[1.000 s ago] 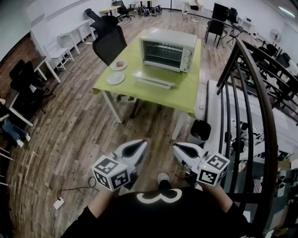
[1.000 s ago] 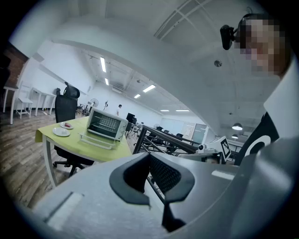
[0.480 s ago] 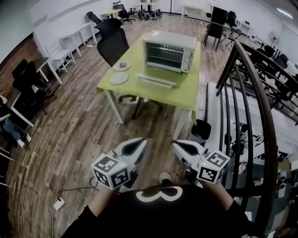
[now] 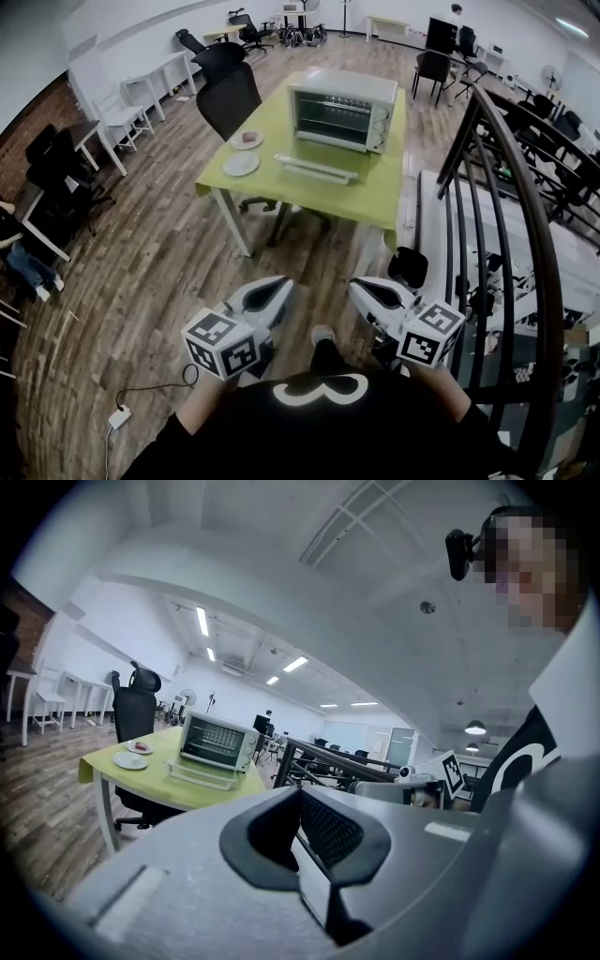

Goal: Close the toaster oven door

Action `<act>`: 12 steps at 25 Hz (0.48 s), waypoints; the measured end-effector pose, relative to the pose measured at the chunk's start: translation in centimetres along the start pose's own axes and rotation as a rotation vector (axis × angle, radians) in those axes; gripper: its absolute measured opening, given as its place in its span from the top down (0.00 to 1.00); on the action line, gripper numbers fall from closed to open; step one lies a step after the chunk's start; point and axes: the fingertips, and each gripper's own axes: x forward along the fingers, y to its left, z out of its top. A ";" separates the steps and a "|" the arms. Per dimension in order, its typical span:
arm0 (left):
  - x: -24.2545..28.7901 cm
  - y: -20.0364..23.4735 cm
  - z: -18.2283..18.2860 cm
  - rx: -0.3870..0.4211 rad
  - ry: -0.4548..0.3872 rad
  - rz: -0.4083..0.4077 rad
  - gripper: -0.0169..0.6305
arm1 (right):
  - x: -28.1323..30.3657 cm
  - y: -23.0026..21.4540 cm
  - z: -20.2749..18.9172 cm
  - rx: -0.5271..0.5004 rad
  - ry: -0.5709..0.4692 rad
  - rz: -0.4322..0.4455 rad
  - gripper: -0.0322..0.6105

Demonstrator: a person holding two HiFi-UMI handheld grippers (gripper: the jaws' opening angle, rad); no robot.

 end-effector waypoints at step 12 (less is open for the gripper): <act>9.5 9.7 1.3 -0.048 0.053 0.055 0.96 | 7.3 -11.8 1.8 0.087 0.019 -0.002 0.95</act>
